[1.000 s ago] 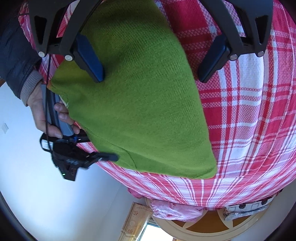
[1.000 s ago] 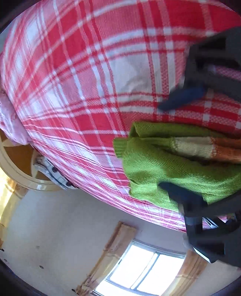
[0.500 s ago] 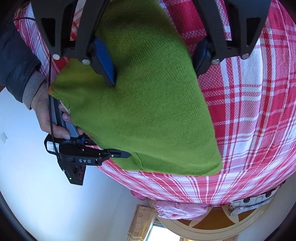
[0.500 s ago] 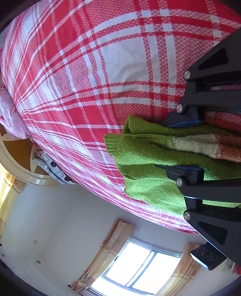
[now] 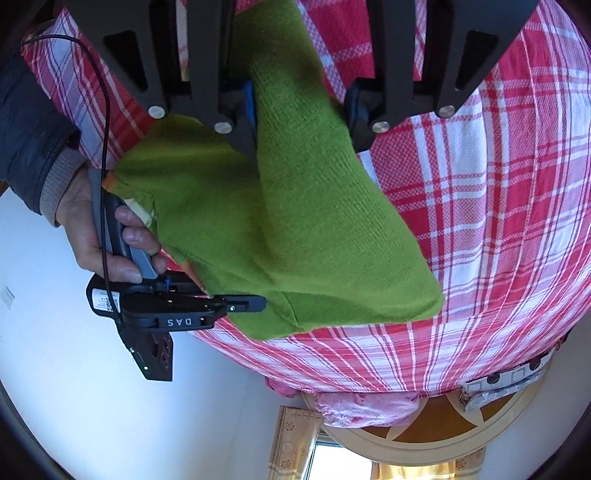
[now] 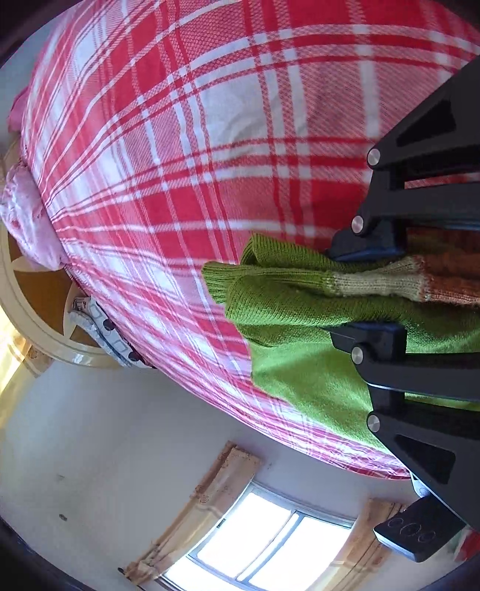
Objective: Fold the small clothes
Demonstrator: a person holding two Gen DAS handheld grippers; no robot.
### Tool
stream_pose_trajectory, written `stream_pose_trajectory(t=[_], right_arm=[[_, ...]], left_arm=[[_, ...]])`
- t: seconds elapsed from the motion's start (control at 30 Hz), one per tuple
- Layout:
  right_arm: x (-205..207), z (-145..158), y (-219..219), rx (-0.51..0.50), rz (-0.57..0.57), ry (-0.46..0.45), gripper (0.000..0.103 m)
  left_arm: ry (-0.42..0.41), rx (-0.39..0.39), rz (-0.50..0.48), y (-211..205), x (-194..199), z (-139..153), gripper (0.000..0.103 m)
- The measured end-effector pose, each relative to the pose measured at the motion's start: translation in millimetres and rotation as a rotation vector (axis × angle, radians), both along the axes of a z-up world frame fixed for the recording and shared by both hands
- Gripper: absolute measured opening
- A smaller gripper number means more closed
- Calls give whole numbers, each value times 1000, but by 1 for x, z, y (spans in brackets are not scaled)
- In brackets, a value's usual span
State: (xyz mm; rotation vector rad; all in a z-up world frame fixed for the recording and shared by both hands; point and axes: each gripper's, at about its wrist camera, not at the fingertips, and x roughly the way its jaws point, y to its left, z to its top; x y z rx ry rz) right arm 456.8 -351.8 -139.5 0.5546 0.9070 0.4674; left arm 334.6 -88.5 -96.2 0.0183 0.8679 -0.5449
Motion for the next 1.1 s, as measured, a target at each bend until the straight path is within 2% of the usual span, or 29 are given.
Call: stream_pose_trajectory(t=[0.27,0.6,1.1], right_arm=[[-24,10,24,8,35,-14,25],[-56,28,71,73,97,-42,25],[-88,39,176,157,236,-47,25]], left_arm=[[-6,10,18,16,-21,10,35],[-54,8,64,52,-56,27,34],[-96,17,203,125,-111,36,34]])
